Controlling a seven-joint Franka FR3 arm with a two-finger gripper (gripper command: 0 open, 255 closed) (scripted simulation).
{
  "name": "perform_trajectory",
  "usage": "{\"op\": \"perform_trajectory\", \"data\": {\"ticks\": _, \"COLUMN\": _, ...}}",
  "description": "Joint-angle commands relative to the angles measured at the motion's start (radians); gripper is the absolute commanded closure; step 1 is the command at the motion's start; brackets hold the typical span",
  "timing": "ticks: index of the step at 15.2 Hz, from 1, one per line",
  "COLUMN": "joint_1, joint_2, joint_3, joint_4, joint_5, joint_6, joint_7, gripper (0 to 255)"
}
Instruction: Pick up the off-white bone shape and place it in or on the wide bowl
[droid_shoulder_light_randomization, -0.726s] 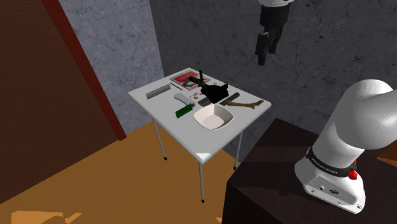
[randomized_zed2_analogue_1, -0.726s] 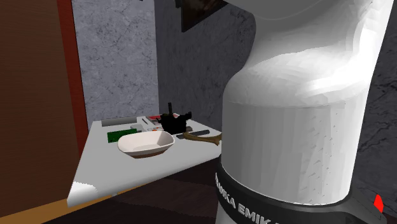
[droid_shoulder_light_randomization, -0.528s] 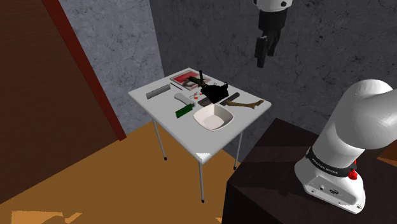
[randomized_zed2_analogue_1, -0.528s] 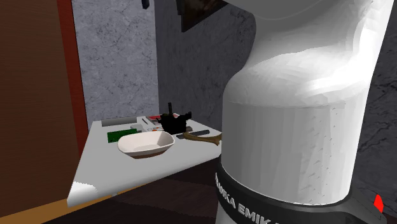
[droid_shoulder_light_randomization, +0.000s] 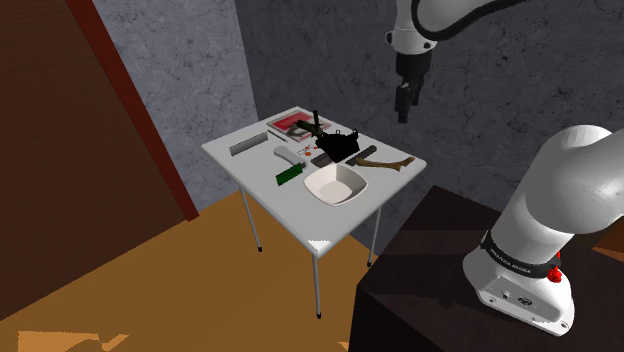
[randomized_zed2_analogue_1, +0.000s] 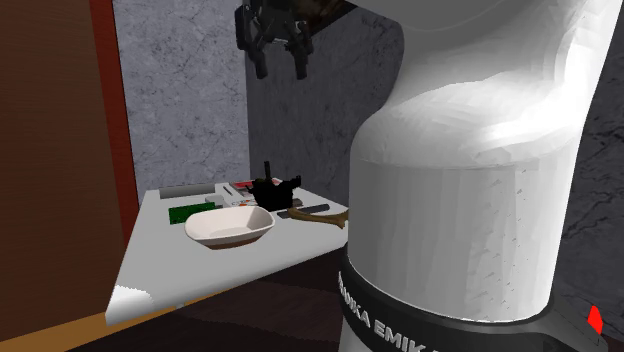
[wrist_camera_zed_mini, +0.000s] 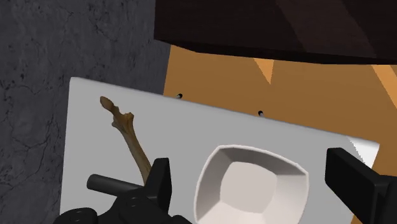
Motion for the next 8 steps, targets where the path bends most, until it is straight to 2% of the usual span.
{"op": "perform_trajectory", "data": {"ticks": 1, "joint_1": -0.005, "joint_2": 0.055, "joint_3": -0.026, "joint_4": -0.017, "joint_5": -0.022, "joint_6": 0.068, "joint_7": -0.033, "gripper": 0}}
{"op": "perform_trajectory", "data": {"ticks": 8, "joint_1": -0.026, "joint_2": 0.297, "joint_3": -0.119, "joint_4": -0.002, "joint_5": -0.083, "joint_6": 0.284, "joint_7": -0.157, "gripper": 0}}
